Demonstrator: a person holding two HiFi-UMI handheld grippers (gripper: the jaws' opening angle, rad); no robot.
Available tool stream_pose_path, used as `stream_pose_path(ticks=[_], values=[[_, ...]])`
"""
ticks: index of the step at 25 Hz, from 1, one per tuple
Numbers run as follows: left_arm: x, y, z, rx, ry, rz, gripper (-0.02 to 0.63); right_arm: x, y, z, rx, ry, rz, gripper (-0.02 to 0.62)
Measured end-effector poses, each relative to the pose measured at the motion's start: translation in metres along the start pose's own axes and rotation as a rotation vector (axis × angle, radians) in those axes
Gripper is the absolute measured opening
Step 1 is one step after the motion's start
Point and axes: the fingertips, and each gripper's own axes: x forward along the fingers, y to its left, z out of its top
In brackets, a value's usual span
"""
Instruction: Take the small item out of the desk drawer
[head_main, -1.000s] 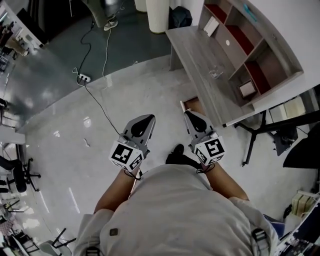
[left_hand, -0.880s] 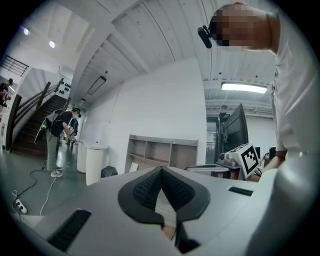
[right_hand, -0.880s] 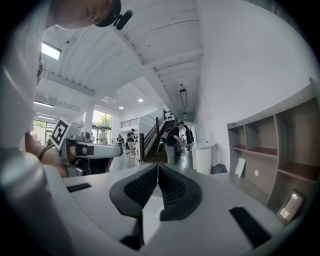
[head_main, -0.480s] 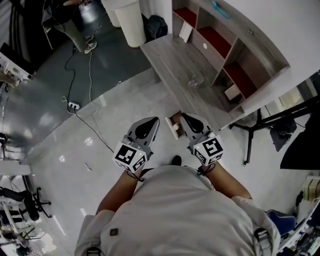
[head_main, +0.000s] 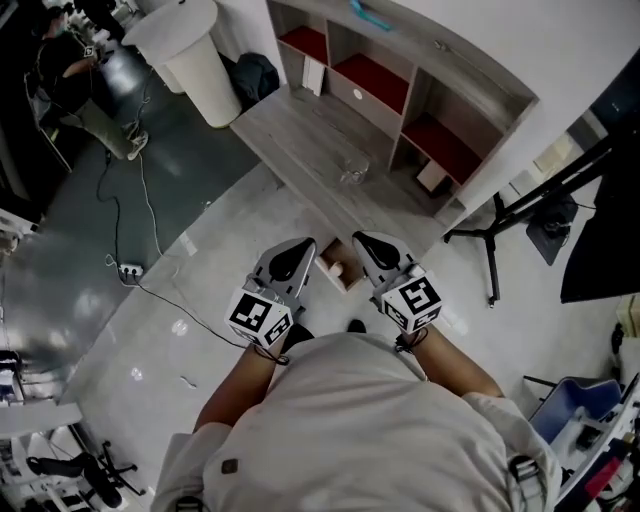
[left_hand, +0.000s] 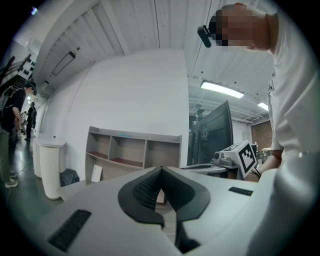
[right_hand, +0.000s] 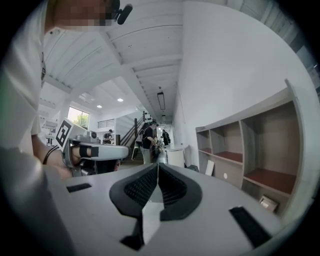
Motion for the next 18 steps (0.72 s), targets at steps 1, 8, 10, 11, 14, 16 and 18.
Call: stream_pose_path(ticks=[1,8,10,11,14,16,18], values=[[0.007,0.002,0.002,0.005,-0.001,-0.029,0.015,0.001,-0.005,0.0,-0.001,-0.001,-0.025,0.023],[0.037,0.039,0.001,0.023,0.0,-0.216,0.015,0.029,-0.029,0.002,0.014,-0.004,-0.203,0.023],[0.04,0.054,0.007,0.034,-0.006,-0.259,0.015,0.043,-0.03,0.008,0.008,-0.007,-0.246,0.023],[0.04,0.063,0.011,0.039,-0.011,-0.276,0.015,0.05,-0.029,0.01,0.001,-0.008,-0.265,0.023],[0.04,0.087,0.018,0.044,-0.021,-0.325,0.015,0.069,-0.026,0.017,-0.011,-0.01,-0.327,0.023],[0.04,0.099,0.022,0.043,-0.02,-0.362,0.015,0.079,-0.024,0.021,-0.014,-0.013,-0.371,0.023],[0.042,0.108,0.027,0.038,-0.015,-0.405,0.015,0.086,-0.022,0.023,-0.011,-0.014,-0.418,0.023]])
